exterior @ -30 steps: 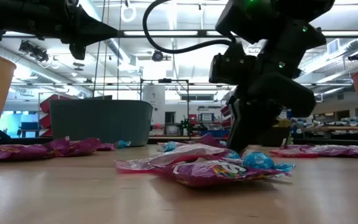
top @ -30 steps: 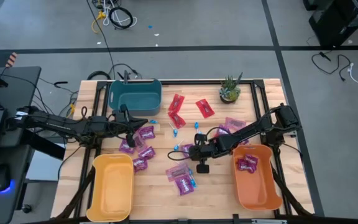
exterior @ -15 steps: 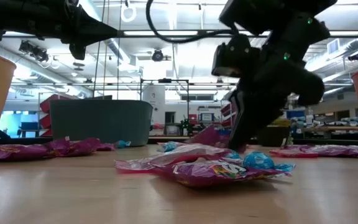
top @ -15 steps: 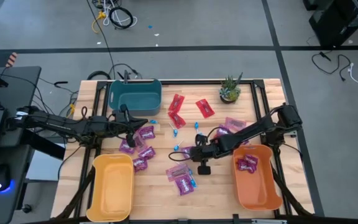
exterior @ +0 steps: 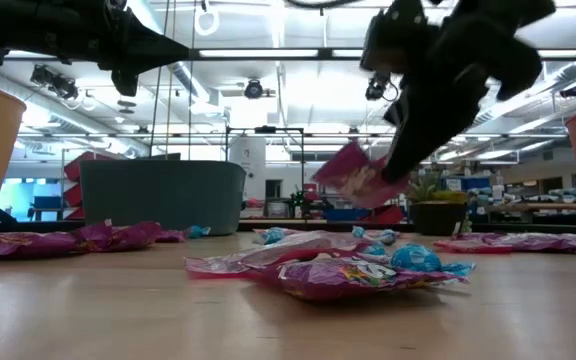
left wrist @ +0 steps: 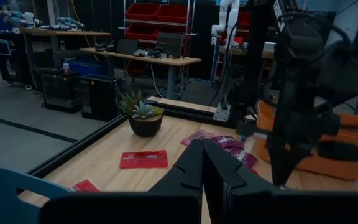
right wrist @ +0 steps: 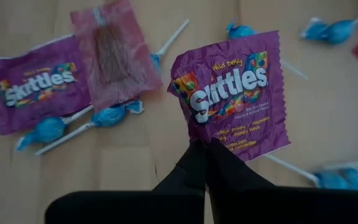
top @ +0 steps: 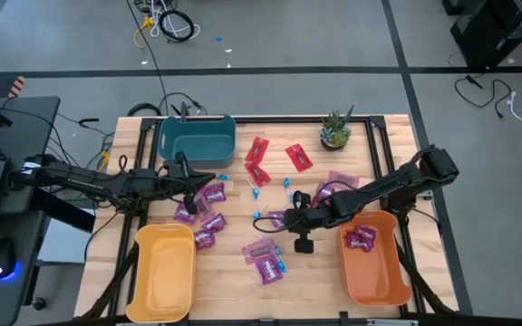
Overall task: Sort candy
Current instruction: Put the purple candy into the orange bin
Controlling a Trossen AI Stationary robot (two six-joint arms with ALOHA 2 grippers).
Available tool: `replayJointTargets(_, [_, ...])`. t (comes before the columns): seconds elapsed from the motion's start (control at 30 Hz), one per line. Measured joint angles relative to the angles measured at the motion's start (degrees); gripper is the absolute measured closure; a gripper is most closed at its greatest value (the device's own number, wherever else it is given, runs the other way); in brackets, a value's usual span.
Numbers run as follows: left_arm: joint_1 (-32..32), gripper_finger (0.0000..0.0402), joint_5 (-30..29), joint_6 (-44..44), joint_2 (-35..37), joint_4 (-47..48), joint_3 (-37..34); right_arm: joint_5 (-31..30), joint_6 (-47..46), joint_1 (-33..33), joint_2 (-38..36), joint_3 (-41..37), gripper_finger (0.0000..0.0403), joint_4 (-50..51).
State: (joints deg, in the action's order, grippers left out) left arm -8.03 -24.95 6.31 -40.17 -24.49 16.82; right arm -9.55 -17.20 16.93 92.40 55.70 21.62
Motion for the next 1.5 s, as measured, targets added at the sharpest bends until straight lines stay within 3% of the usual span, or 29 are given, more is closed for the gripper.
replayJointTargets(0.77, [0.0, 0.0396, 0.0, 0.0, 0.0, 0.0, 0.0, -1.4, -14.5, 7.5, -25.0, 0.1, 0.0403, 19.2])
replayJointTargets(1.23, [0.0, 0.0396, 0.0, 0.0, 0.0, 0.0, 0.0, -2.8, -28.7, 13.9, -29.8, 0.1, 0.0403, 28.9])
replayJointTargets(1.5, [0.0, 0.0396, 0.0, 0.0, 0.0, -0.1, 0.0, 0.6, -38.2, 18.0, -30.5, 0.1, 0.0403, 29.3])
